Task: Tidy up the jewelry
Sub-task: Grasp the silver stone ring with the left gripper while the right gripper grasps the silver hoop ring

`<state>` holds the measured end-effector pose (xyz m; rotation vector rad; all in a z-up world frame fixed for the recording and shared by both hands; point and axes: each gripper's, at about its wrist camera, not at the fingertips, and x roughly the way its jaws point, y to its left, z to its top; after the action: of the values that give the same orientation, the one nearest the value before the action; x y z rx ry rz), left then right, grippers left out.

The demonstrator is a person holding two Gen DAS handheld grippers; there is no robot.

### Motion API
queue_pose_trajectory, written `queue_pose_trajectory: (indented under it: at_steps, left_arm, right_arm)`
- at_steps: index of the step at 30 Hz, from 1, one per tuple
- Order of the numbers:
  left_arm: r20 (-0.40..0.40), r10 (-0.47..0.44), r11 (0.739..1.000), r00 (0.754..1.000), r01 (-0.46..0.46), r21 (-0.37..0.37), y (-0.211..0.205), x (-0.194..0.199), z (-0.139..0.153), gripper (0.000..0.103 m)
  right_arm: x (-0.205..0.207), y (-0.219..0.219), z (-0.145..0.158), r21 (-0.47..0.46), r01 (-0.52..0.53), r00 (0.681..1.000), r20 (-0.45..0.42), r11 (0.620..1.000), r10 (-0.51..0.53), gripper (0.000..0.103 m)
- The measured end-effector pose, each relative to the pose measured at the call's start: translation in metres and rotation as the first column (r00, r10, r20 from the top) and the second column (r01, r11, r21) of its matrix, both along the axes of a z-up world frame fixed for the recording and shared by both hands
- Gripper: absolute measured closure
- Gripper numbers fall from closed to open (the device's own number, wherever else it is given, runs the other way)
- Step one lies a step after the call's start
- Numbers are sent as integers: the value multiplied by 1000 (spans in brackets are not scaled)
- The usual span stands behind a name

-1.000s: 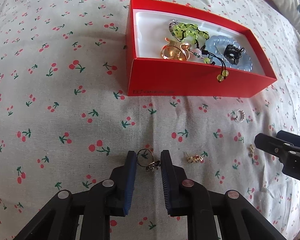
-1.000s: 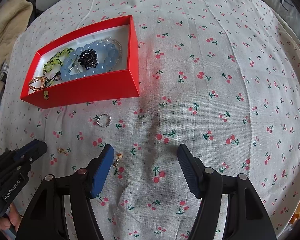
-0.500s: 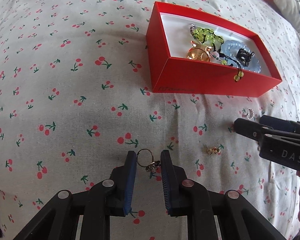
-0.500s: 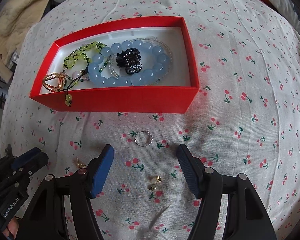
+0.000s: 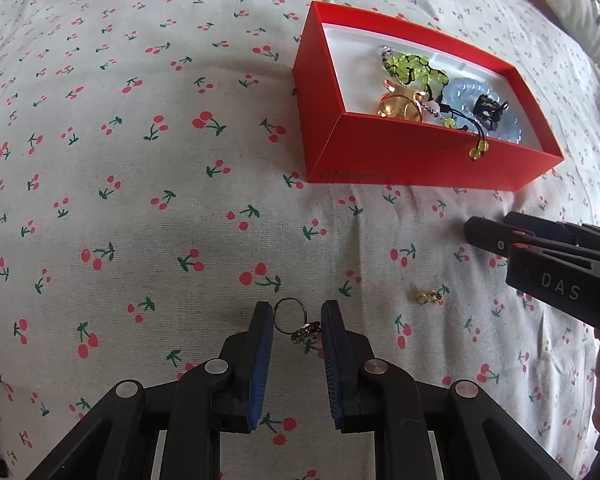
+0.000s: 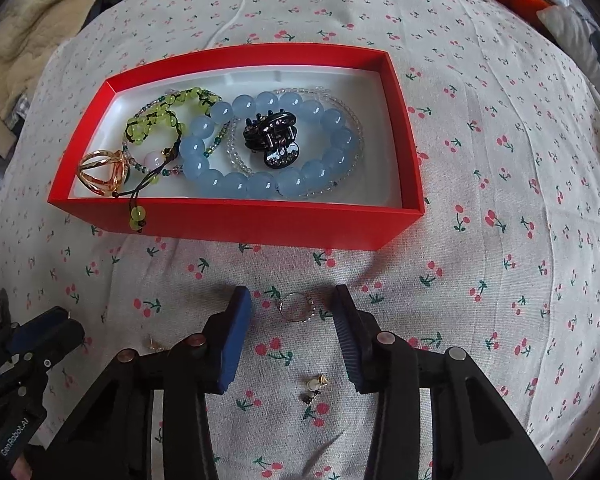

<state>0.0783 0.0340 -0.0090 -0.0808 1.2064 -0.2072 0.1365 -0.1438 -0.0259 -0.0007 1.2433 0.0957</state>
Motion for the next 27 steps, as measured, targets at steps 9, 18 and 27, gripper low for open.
queue_pose_trajectory:
  at_steps: [9, 18, 27]
  left_arm:
    - [-6, -9, 1000, 1000, 9, 7, -7, 1, -2, 84]
    - [-6, -12, 1000, 1000, 12, 7, -7, 1, -3, 84]
    - [5, -14, 1000, 1000, 14, -4, -7, 0, 0, 84]
  right_arm:
    - [-14, -10, 3, -4, -8, 1000, 1, 1000, 8, 74]
    - [-15, -4, 4, -18, -31, 1000, 5, 999, 31, 83]
    - [-14, -9, 9, 16, -21, 1000, 7, 1000, 21, 83]
